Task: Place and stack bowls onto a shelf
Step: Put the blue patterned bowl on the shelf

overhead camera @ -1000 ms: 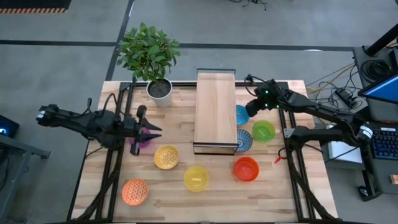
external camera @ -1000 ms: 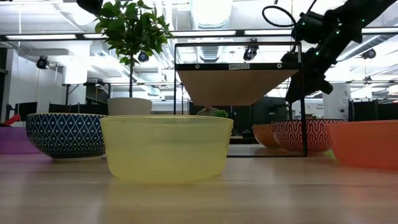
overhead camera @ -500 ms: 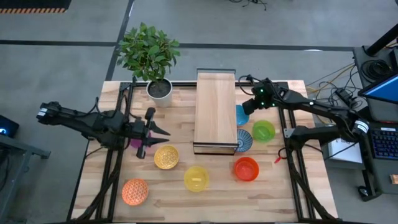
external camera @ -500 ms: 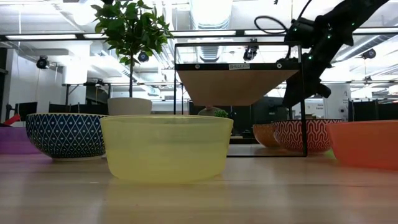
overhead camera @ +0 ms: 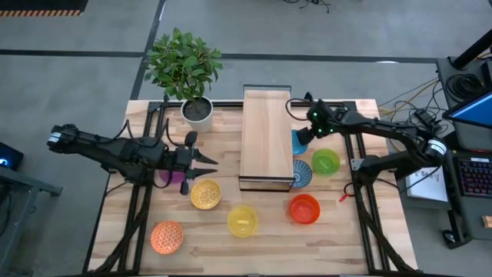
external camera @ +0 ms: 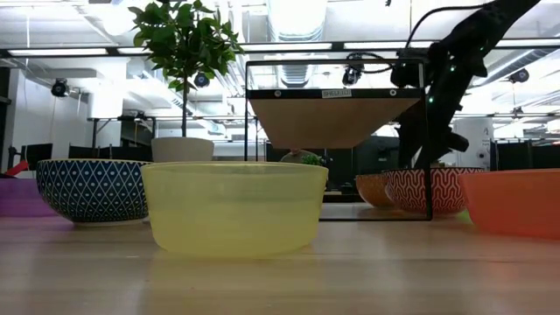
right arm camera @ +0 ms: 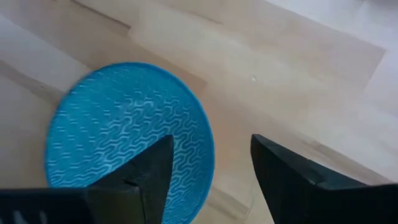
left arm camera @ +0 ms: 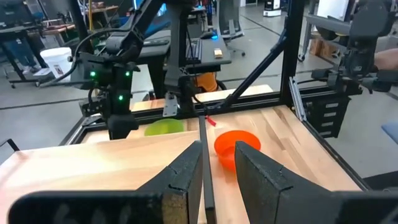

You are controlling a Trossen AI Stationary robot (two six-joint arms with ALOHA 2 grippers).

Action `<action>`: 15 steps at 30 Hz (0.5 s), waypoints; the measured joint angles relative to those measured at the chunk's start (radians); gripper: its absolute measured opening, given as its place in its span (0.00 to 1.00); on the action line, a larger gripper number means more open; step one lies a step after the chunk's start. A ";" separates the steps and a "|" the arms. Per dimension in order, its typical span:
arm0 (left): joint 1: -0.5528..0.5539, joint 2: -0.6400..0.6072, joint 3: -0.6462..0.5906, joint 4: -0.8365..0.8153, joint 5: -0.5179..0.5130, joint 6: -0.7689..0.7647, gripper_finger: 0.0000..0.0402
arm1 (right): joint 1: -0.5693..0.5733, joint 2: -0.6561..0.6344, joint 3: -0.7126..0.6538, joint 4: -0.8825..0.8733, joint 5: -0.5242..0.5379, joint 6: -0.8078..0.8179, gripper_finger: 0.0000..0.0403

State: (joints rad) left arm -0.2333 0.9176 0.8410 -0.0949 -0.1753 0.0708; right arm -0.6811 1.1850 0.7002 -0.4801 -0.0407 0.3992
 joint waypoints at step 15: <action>0.000 0.000 0.000 -0.012 -0.001 -0.001 0.19 | 0.000 0.121 0.000 0.052 0.012 0.010 0.15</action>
State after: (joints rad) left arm -0.2333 0.9176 0.8410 -0.1064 -0.1764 0.0699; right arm -0.6811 1.3057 0.7002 -0.4285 -0.0282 0.4091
